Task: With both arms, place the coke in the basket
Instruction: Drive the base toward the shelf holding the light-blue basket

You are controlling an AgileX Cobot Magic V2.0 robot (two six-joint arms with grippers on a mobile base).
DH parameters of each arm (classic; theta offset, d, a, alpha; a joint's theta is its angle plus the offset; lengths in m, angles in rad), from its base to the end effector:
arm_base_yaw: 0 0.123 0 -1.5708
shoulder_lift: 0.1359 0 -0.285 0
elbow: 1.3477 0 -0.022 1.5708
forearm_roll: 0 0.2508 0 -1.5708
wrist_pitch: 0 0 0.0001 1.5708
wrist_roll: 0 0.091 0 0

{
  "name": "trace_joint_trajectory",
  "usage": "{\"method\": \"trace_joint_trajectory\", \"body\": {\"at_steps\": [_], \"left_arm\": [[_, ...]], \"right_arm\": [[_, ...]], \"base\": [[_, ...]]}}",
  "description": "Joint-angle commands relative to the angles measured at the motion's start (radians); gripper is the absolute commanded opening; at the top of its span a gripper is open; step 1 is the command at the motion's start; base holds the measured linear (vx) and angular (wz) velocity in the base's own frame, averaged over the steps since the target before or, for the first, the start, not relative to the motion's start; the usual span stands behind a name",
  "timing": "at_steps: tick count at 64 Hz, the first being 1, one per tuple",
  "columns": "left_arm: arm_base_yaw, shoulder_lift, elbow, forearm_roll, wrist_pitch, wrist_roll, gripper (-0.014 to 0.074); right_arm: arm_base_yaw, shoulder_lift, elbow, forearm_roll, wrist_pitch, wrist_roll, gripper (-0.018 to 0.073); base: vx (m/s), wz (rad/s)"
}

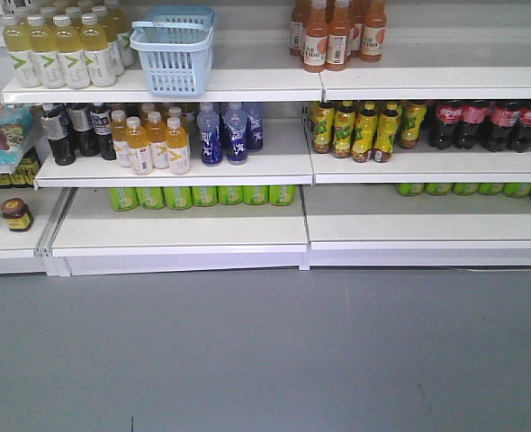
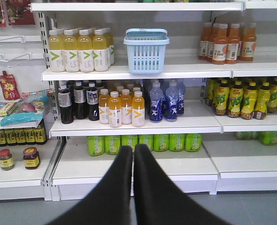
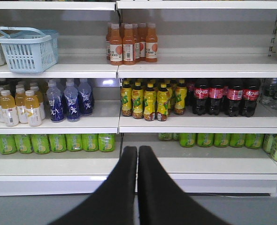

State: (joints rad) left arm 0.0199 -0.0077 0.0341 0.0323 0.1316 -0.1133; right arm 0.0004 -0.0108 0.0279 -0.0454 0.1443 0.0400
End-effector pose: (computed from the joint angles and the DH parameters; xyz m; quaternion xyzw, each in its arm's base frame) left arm 0.0571 0.0015 0.1901 -0.0384 0.7307 -0.0194 0.6814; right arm 0.0566 -0.0006 0.1912 0.0003 0.7328 -0.0039 0.6804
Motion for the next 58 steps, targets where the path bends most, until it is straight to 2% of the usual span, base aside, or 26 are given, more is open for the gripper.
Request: {"method": "trace_joint_trajectory", "body": {"at_steps": [1,58], "left_arm": [[-0.002,-0.019,-0.001,-0.001,-0.069,-0.012,-0.0006],[-0.002,-0.019,-0.001,-0.001,-0.069,-0.012,-0.0006]], "right_arm": [[0.000,-0.018,0.011,-0.010,-0.078,-0.004,-0.0009],[0.000,-0.018,0.011,-0.010,-0.077,-0.004,-0.0009]], "base": [[0.16,0.03],[0.15,0.03]]}}
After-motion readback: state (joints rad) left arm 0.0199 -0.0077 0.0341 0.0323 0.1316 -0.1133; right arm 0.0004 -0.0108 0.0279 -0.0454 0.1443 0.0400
